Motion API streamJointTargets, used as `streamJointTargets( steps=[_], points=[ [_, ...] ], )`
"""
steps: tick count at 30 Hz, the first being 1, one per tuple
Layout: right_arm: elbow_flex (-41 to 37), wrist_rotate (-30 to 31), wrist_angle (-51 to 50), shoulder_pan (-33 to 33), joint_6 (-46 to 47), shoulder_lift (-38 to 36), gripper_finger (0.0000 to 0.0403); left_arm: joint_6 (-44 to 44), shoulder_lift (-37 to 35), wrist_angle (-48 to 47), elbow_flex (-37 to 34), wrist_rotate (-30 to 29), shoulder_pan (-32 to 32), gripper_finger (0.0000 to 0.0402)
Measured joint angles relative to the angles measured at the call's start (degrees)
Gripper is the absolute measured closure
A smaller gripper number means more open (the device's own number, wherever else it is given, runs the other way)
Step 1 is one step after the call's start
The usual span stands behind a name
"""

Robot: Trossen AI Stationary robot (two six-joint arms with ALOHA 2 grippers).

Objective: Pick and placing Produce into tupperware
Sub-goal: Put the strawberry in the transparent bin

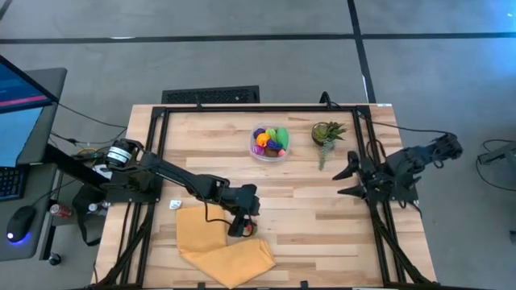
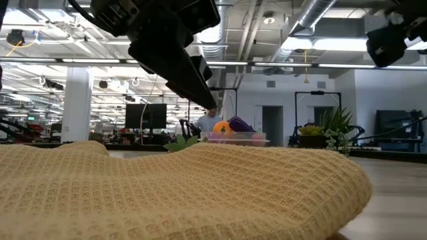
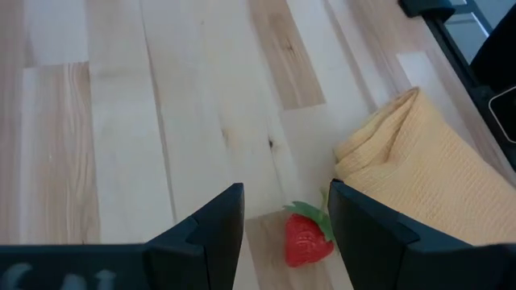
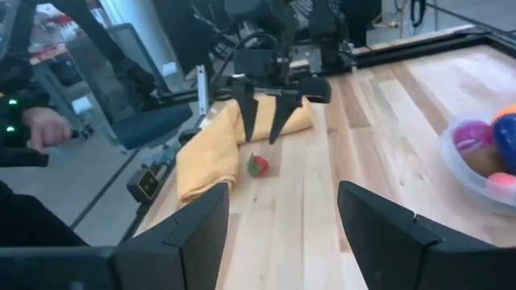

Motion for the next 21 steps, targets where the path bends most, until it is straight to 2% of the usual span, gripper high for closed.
streamJointTargets(
  steps=[4,12,16,21],
  points=[
    [-2.22,-2.17,4.37,-1.97,-0.85,-0.02,0.0147,-0.34,0.0,-0.25,0.0,-0.05,0.15,0.0233],
    [-3.13,-6.47,5.0,-8.96,-2.73,-0.02,0.0147,-0.14,-0.02,-3.04,0.0,0.43,0.17,0.0233],
    [-3.13,-8.48,5.03,-12.67,-3.65,0.0,0.0147,2.18,-0.04,-4.71,0.0,2.93,0.0,0.0233],
    [-3.13,-9.54,5.37,-16.85,-4.99,0.09,0.0147,6.3,-0.06,-6.88,0.0,3.21,-1.14,0.0233]
  ],
)
